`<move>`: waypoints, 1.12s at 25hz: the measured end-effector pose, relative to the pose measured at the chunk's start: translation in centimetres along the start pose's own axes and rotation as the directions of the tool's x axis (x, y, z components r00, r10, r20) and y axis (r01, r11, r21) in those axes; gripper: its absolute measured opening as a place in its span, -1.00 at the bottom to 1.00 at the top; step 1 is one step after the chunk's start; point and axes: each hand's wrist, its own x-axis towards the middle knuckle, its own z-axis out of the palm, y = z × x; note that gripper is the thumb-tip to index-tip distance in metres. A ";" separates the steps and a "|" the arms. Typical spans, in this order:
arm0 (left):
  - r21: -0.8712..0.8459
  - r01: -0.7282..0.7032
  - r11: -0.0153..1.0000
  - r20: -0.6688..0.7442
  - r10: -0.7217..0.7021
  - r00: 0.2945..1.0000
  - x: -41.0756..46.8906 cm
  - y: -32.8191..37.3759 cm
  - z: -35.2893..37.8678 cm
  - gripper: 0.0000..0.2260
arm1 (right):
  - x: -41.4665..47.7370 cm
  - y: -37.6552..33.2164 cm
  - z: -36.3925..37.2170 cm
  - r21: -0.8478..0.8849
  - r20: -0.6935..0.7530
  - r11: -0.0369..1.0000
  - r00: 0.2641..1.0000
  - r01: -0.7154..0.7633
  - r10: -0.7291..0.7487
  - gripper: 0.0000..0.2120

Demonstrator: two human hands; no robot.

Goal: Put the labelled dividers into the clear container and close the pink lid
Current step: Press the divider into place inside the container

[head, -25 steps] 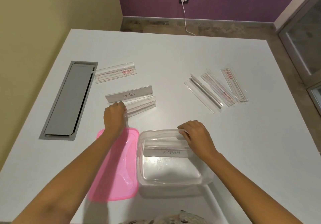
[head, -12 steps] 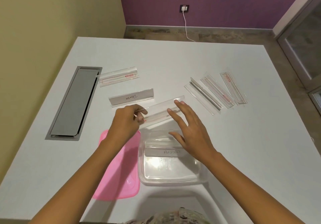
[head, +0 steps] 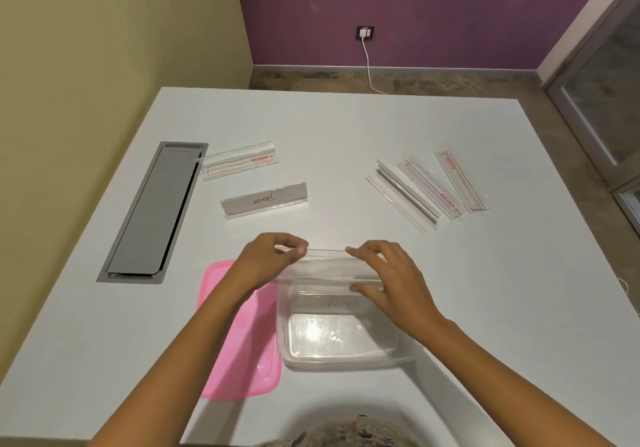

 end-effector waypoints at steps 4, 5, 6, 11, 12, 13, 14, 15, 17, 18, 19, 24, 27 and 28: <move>0.036 0.015 0.999 -0.209 -0.007 0.978 0.2 -1.8 1.8 -0.77 | -1.3 1.4 0.9 0.162 0.210 0.960 0.959 -0.228 0.193 -0.50; 0.028 0.024 0.999 -0.207 -0.018 0.978 0.3 -2.4 2.3 -0.75 | -1.5 1.8 1.3 0.163 0.255 0.955 0.945 -0.249 0.203 -0.50; 0.020 0.031 0.999 -0.203 -0.026 0.979 0.4 -3.0 2.6 -0.75 | -1.6 2.0 1.7 0.166 0.289 0.949 0.933 -0.269 0.214 -0.50; -0.038 0.026 0.999 -0.253 -0.035 0.967 1.1 -4.9 3.7 -0.71 | -1.2 3.0 4.1 0.017 0.354 0.968 0.907 -0.249 0.227 -0.49; -0.022 0.026 0.999 -0.252 -0.030 0.967 1.3 -5.1 3.8 -0.69 | -1.1 3.0 4.6 -0.013 0.353 0.974 0.910 -0.228 0.218 -0.50; 0.000 0.024 1.000 -0.256 -0.023 0.966 1.5 -5.3 4.0 -0.69 | -0.9 3.0 5.0 -0.026 0.349 0.976 0.913 -0.217 0.212 -0.51; 0.013 0.021 1.000 -0.272 -0.017 0.962 1.6 -5.5 4.2 -0.69 | -0.8 3.0 5.3 -0.031 0.342 0.977 0.916 -0.213 0.210 -0.51; 0.011 0.016 1.000 -0.293 -0.012 0.956 1.8 -5.6 4.4 -0.69 | -0.6 3.0 5.6 -0.033 0.333 0.977 0.919 -0.211 0.210 -0.51; -0.008 0.001 1.000 -0.321 -0.004 0.947 2.0 -5.8 4.6 -0.69 | -0.5 3.0 5.9 -0.050 0.301 0.979 0.932 -0.197 0.203 -0.52; -0.009 -0.010 1.000 -0.324 0.006 0.946 2.0 -5.9 4.6 -0.69 | -0.6 3.1 6.1 -0.064 0.278 0.981 0.941 -0.183 0.193 -0.53; -0.001 -0.021 1.000 -0.319 0.019 0.947 2.0 -6.0 4.6 -0.68 | -0.7 3.1 6.2 -0.072 0.251 0.982 0.950 -0.173 0.186 -0.55; 0.042 -0.031 0.999 -0.266 0.041 0.963 2.3 -6.0 4.3 -0.63 | -1.5 2.4 6.9 -0.030 0.111 0.981 0.974 -0.194 0.196 -0.57; 0.069 -0.042 0.997 -0.263 0.059 0.963 2.6 -6.0 4.3 -0.64 | -1.4 2.0 7.0 -0.045 0.057 0.978 0.977 -0.201 0.204 -0.57; 0.084 -0.047 0.995 -0.267 0.068 0.961 2.7 -6.0 4.3 -0.65 | -1.4 1.9 6.9 -0.061 0.074 0.977 0.975 -0.204 0.208 -0.56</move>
